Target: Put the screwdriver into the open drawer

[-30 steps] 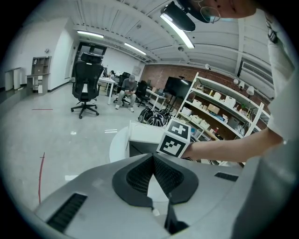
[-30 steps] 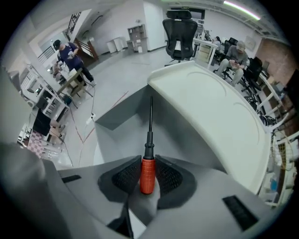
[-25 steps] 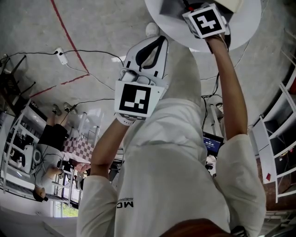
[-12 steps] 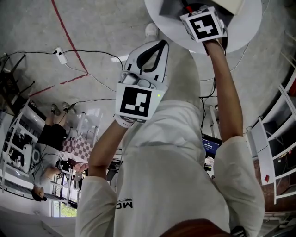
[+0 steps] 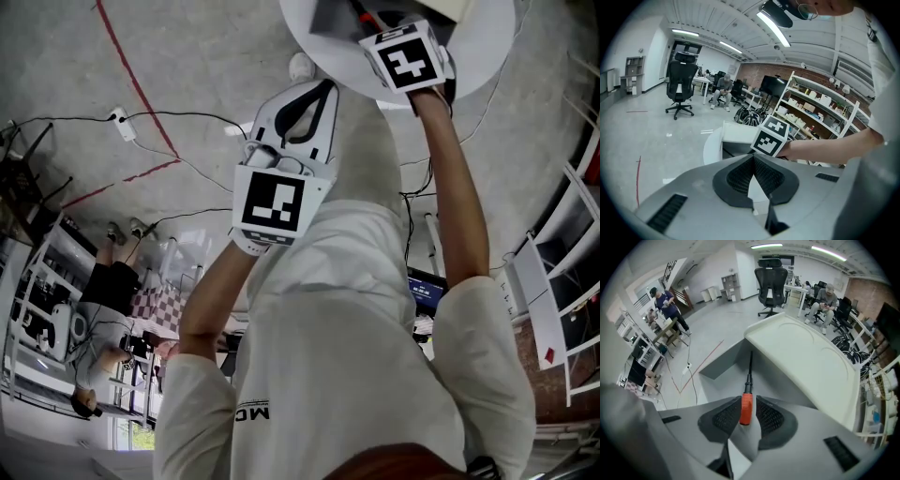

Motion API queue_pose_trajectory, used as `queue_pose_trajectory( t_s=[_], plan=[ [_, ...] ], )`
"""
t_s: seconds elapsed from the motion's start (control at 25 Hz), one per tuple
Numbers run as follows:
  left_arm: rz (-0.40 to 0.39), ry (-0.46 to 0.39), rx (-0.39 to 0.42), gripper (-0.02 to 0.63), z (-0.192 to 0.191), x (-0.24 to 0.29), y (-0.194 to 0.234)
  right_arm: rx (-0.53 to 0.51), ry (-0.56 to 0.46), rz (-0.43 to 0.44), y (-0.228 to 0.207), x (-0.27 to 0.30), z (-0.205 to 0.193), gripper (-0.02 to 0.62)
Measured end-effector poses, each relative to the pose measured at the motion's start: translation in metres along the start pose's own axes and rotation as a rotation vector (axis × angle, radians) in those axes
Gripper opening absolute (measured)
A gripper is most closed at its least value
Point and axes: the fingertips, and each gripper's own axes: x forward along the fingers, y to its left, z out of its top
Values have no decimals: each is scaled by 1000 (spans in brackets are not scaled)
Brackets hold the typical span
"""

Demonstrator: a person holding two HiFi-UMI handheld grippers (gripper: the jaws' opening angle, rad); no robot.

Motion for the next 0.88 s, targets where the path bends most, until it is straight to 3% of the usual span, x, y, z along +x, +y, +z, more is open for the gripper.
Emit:
queue_pose_trajectory(
  t_s=[0.32,0.88],
  plan=[
    [-13,-29,35,9,18,-14,-11,10,-48,-50,0,-37,-2,100],
    [-27,-75,99,9,49,-45,-25,38,-136,-82,15,-108,1,75]
  ],
)
